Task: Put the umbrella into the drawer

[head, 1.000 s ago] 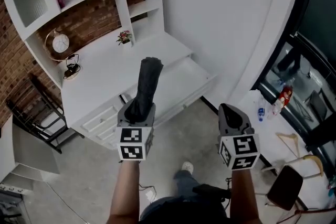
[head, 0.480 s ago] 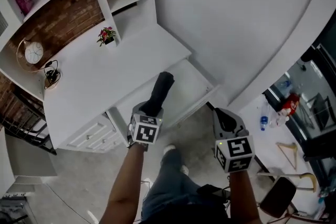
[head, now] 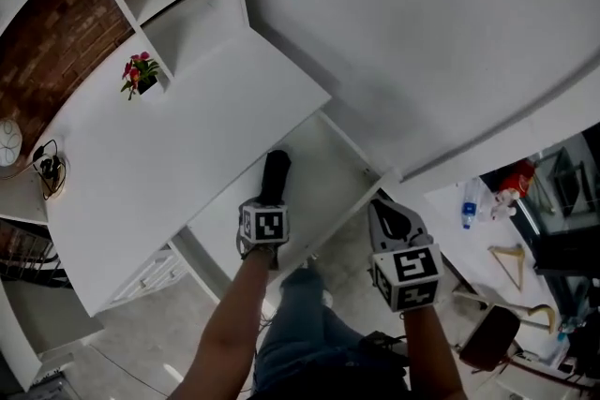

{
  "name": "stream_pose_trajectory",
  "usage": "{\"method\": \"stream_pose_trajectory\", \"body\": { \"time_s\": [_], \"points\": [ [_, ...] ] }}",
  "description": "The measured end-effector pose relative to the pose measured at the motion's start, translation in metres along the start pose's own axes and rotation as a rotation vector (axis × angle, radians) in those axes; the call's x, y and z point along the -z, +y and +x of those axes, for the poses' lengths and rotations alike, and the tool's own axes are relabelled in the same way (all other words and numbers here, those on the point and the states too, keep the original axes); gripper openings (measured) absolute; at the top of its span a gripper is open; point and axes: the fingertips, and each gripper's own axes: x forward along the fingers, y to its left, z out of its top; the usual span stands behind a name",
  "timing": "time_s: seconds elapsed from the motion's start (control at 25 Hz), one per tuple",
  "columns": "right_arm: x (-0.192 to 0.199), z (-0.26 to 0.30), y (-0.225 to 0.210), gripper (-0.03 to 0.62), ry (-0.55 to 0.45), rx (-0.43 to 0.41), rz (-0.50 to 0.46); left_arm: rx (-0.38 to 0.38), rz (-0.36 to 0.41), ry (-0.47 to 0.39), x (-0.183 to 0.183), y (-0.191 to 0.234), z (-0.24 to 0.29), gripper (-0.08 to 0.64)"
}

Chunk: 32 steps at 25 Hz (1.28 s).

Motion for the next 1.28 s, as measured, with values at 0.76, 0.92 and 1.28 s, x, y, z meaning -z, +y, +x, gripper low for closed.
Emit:
{"method": "stream_pose_trajectory", "body": {
  "time_s": [0.76, 0.92, 1.28],
  "points": [
    [-0.015, 0.033, 0.009, 0.000, 0.024, -0.106, 0.067, 0.148, -0.131, -0.074, -0.038, -0.010, -0.029, 0.362],
    [-0.028, -0.006, 0.014, 0.000, -0.051, -0.096, 0.018, 0.119, -0.024, -0.216, -0.049, -0.012, -0.095, 0.360],
    [-0.062, -0.127, 0.020, 0.000, -0.273, -0.004, -0.103, -0.184, 0.144, -0.642, -0.058, 0.006, -0.302, 0.053]
  ]
}}
